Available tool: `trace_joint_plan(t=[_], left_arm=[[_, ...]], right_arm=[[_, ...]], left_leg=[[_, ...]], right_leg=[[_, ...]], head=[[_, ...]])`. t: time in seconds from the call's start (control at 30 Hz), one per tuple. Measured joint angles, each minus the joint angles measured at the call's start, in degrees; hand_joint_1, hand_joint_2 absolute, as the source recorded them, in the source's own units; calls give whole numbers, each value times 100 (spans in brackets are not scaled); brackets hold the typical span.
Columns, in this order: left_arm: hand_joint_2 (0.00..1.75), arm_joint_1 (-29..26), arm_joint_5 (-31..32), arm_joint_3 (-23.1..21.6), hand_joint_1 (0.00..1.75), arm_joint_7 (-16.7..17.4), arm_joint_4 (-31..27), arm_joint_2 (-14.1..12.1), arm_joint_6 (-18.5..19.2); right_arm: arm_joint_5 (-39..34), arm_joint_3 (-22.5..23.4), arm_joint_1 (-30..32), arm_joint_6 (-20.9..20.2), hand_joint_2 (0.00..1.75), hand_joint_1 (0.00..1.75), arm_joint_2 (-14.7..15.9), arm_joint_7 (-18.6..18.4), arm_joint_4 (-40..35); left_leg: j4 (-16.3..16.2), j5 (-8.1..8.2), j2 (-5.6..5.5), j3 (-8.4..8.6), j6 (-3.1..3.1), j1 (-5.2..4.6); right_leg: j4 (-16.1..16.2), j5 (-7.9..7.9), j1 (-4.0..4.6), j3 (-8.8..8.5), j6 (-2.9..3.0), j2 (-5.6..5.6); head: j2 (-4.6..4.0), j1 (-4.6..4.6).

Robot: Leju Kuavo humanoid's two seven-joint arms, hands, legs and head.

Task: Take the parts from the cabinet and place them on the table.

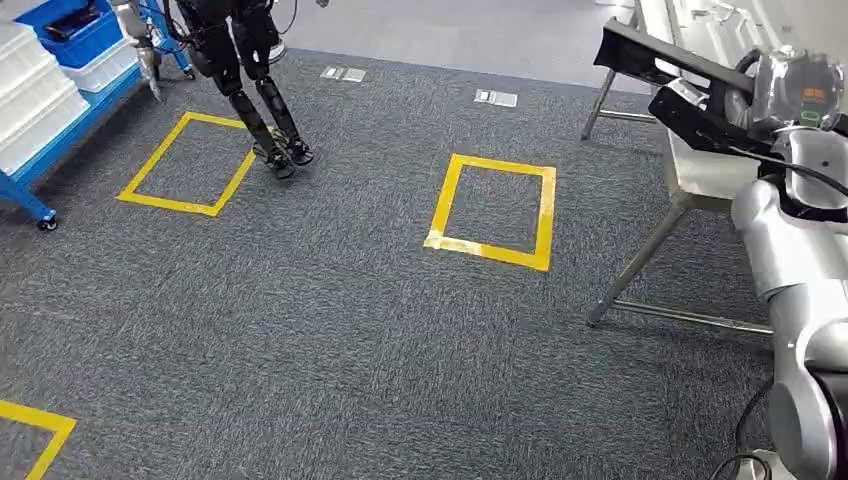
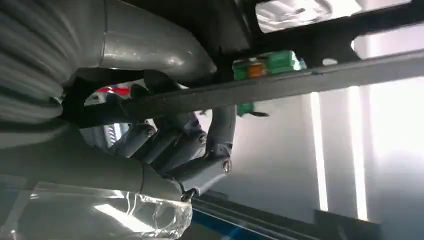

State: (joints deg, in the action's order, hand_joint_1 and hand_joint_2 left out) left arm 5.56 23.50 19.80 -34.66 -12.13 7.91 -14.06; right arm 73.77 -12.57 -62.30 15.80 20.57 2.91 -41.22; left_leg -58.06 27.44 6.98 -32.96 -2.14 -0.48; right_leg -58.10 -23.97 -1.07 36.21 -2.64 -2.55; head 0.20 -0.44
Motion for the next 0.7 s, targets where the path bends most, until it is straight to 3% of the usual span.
trace_joint_plan(t=[0.03, 0.07, 0.1, 0.13, 0.17, 0.2, 0.23, 0.27, 0.3, 0.37, 0.4, 0.43, 0.47, 0.53, 0.57, 0.6, 0.63, 0.67, 0.7], left_arm=[[175, 1, 7, 7, 0, -18, 0, 2, 36], [175, 6, 15, 13, 0, -18, 0, 2, 75], [175, 10, 17, 22, 0, -18, 0, 2, 75], [175, 8, 17, 26, 0, -18, 0, 4, 75], [175, -8, 17, 30, 0, -16, 6, 9, 75], [175, -30, 20, 33, 0, -16, 13, 11, 75], [175, -47, 20, 37, 0, -13, 20, 9, 75], [175, -54, 20, 42, 0, -13, 24, 9, 75], [175, -53, 20, 46, 0, -13, 26, 7, 75], [175, -54, 20, 55, 0, -13, 26, 7, 75], [175, -53, 20, 72, 0, -13, 26, 0, 75], [175, -53, 20, 81, 0, -13, 26, -2, 75], [175, -52, 22, 83, 0, -11, 26, 0, 75], [175, -52, 22, 87, 0, -11, 26, 0, 75], [175, -40, 22, 87, 0, -11, 26, 7, 75], [175, -25, 24, 94, 0, -13, 26, 11, 73], [175, -32, 24, 98, 0, -13, 26, -2, 73], [175, -42, 24, 101, 0, -13, 26, -2, 73], [175, -51, 24, 103, 0, -7, 28, 0, 73]], right_arm=[[7, 11, -4, 2, 175, 166, 4, -2, 20], [13, 31, -26, 4, 175, 166, 22, -2, 29], [15, 39, -62, 24, 175, 166, 22, -2, 31], [18, 39, -93, 28, 175, 166, 11, -2, 42], [17, 39, -104, 31, 175, 166, -17, -9, 55], [22, 39, -101, 33, 175, 166, -33, -9, 70], [26, 39, -91, 33, 175, 166, -48, -9, 92], [28, 39, -88, 33, 175, 166, -66, -9, 112], [33, 39, -87, 33, 175, 166, -68, 0, 129], [33, 39, -94, 35, 175, 166, -72, 0, 138], [31, 42, -98, 35, 175, 166, -77, -2, 140], [31, 42, -117, 37, 175, 166, -83, -4, 147], [31, 42, -126, 37, 175, 166, -77, -5, 158], [31, 46, -118, 37, 175, 166, -59, -2, 162], [33, 53, -123, 37, 175, 166, -24, -2, 162], [31, 63, -117, 42, 175, 166, 0, 0, 164], [31, 68, -133, 44, 175, 166, 13, -5, 175], [31, 68, -154, 48, 175, 166, 7, -7, 179], [31, 68, -151, 50, 175, 166, -7, -7, 190]], left_leg=[[-2, -4, 77, 7, 15, 18], [-18, 45, 107, -19, 58, 42], [-135, 151, -194, -28, 90, 86], [-449, 345, -468, -159, 98, 109], [-916, 577, -609, -385, 107, 109], [-1371, 760, -664, -615, 117, 108], [-1713, 839, -685, -808, 110, 107], [-1778, 781, -701, -873, 89, 105], [-1581, 590, -720, -817, 60, 105], [-693, 77, -833, -400, 5, 106], [-196, -73, -1146, -163, -28, 120], [-114, -22, -1228, -98, -12, 126], [-110, -33, -1118, -108, -5, 98], [-106, -46, -995, -103, -47, 38], [-38, -94, -906, -76, -101, 51], [57, -162, -809, -43, -150, 73], [102, -180, -766, -34, -187, 67], [108, -190, -678, -35, -203, 54], [106, -190, -587, -42, -206, 33]], right_leg=[[-6, 3, 17, 20, 12, 82], [13, 26, -13, -12, 68, 151], [16, 23, -32, -10, 90, 212], [15, 29, -39, -11, 146, 259], [16, 26, -36, -10, 168, 318], [16, 34, -22, -6, 190, 402], [16, 34, -7, -5, 193, 488], [16, 42, 3, -5, 204, 574], [16, 47, 10, -6, 210, 661], [15, 52, 11, -14, 203, 818], [12, 59, -2, -13, 192, 888], [0, 76, 51, 31, 160, 949], [2, 91, 19, 44, 138, 1014], [50, 142, -24, 75, 57, 1147], [79, 174, 26, 113, 5, 1226], [-46, 98, 6, 174, 22, 959], [-314, -75, 71, 307, 60, 630], [-731, -270, 80, 498, 77, 485], [-1231, -461, 65, 723, 85, 408]], head=[[0, 11], [0, 17], [0, -2], [0, -7], [0, -11], [0, -11], [-2, -11], [0, -11], [0, -13], [0, -11], [0, -11], [0, 2], [0, -13], [0, -11], [0, -9], [0, -3], [0, 58], [0, 68], [0, 57]])
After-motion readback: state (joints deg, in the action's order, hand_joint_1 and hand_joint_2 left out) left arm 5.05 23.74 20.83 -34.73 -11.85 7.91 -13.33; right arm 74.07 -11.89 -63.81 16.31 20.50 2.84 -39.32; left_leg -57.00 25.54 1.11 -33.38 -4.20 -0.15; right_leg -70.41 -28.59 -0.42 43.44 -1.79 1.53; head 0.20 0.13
